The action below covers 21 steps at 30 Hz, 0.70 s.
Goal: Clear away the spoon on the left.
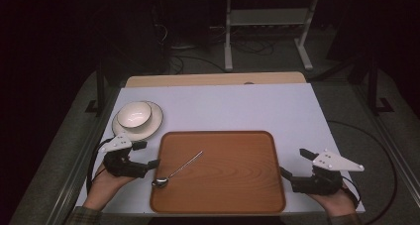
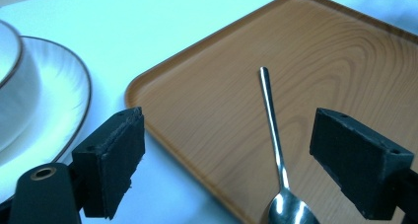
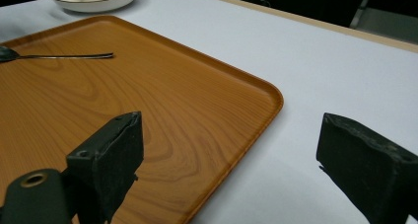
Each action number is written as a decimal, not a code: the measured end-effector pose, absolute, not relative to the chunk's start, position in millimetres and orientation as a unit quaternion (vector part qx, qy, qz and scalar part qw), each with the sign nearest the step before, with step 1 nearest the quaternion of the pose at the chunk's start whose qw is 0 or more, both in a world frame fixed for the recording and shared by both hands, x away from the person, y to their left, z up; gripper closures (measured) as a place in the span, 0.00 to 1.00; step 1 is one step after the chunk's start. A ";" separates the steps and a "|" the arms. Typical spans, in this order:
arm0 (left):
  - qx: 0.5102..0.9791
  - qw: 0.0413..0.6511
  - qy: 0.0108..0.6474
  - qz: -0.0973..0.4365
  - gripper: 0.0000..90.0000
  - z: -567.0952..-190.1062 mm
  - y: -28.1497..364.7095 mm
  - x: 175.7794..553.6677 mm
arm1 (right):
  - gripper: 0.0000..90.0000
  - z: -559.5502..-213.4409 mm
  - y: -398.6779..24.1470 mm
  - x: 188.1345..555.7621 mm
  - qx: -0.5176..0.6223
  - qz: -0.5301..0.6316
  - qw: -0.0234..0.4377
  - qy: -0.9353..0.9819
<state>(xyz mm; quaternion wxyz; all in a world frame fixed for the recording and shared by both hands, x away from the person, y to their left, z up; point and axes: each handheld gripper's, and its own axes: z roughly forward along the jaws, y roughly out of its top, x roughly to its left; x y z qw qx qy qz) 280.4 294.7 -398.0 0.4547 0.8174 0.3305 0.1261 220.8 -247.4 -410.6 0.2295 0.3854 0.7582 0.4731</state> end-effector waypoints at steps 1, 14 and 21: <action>0.817 0.455 0.332 0.127 0.15 -398.0 296.1 279.9 | 0.11 -410.6 -247.5 220.7 0.385 0.473 0.230 0.758; 0.815 0.443 0.346 0.140 0.15 -402.9 315.8 271.1 | 0.11 -411.6 -251.0 212.9 0.390 0.472 0.231 0.756; 0.816 0.437 0.348 0.145 0.15 -406.0 322.9 264.7 | 0.11 -412.1 -256.8 208.8 0.397 0.472 0.232 0.752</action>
